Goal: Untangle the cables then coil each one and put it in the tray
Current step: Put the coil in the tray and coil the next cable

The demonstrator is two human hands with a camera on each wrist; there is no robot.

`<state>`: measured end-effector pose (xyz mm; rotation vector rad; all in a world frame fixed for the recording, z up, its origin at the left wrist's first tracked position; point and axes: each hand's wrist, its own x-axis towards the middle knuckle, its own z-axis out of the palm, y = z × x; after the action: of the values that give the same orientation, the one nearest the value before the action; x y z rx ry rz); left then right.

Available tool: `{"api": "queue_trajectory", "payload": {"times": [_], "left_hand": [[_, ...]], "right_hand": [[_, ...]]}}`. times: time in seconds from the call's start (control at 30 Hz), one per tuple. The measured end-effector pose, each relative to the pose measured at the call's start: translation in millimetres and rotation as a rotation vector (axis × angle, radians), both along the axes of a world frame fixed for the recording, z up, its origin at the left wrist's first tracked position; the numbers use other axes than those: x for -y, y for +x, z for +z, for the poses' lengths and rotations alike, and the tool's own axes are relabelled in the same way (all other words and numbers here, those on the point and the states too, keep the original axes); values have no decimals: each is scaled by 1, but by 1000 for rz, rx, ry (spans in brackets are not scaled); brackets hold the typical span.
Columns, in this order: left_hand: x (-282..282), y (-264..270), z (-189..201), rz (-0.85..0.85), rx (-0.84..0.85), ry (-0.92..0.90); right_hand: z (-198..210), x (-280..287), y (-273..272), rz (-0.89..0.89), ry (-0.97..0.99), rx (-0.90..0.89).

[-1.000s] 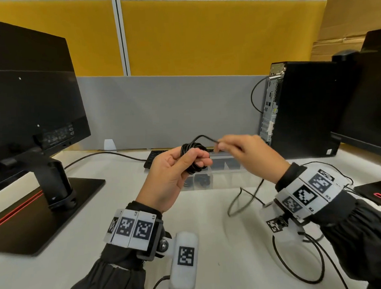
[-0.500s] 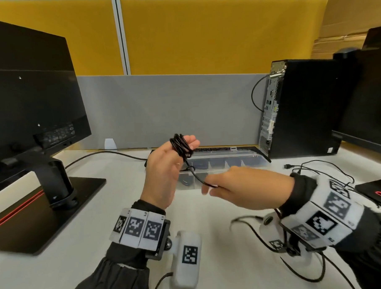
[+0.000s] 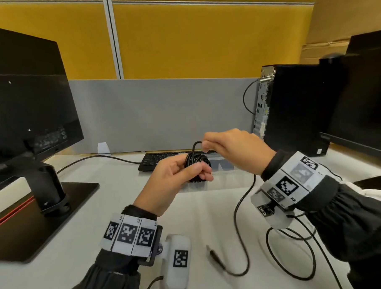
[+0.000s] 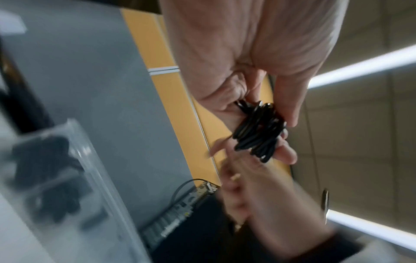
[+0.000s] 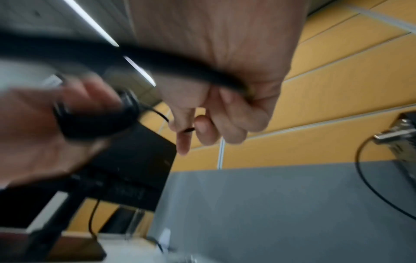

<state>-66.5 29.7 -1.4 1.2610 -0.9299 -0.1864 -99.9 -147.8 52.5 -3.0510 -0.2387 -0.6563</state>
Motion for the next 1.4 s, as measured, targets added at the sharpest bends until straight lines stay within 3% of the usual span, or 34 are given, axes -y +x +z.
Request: {"api": "queue_trajectory", "payload": {"times": [0.1, 0.2, 0.27, 0.33, 0.4, 0.5, 0.63, 0.73, 0.83, 0.97, 1.07, 1.17, 1.27, 1.33, 1.4], "left_hand": [[1, -2, 4, -66, -169, -195], [-1, 10, 5, 106, -315, -460], [-1, 17, 5, 223, -312, -499], [0, 16, 3, 313, -224, -357], [-1, 16, -1, 370, -38, -102], [-5, 19, -6, 286, 180, 191], [0, 10, -7, 92, 143, 321], [1, 3, -6, -70, -8, 178], [-4, 3, -1, -207, -269, -155], [-12, 10, 10, -88, -539, -634], [-19, 20, 13, 14, -575, -753], [-11, 25, 5, 147, -445, -522], [-4, 24, -2, 235, -216, -135], [-1, 21, -7, 153, -108, 63], [2, 15, -9, 20, -107, 127]], "right_hand": [[-18, 5, 5, 37, 9, -284], [-31, -3, -6, 155, 50, -514], [-36, -14, -18, 207, 16, -558], [-34, -27, -28, 254, -5, -552], [-24, -35, -34, 310, 8, -496], [0, -30, -31, 340, 33, -315], [23, -5, -18, 317, 183, -84], [15, 7, -5, 301, 275, 13], [-5, 15, 2, 300, 398, -55], [-37, 26, -6, 235, 321, -366], [-54, 18, -20, 243, 210, -569], [-55, -9, -40, 331, 12, -557], [-28, -35, -56, 404, -110, -360], [-4, -39, -59, 400, -57, -181], [15, -29, -51, 328, 6, -31]]}}
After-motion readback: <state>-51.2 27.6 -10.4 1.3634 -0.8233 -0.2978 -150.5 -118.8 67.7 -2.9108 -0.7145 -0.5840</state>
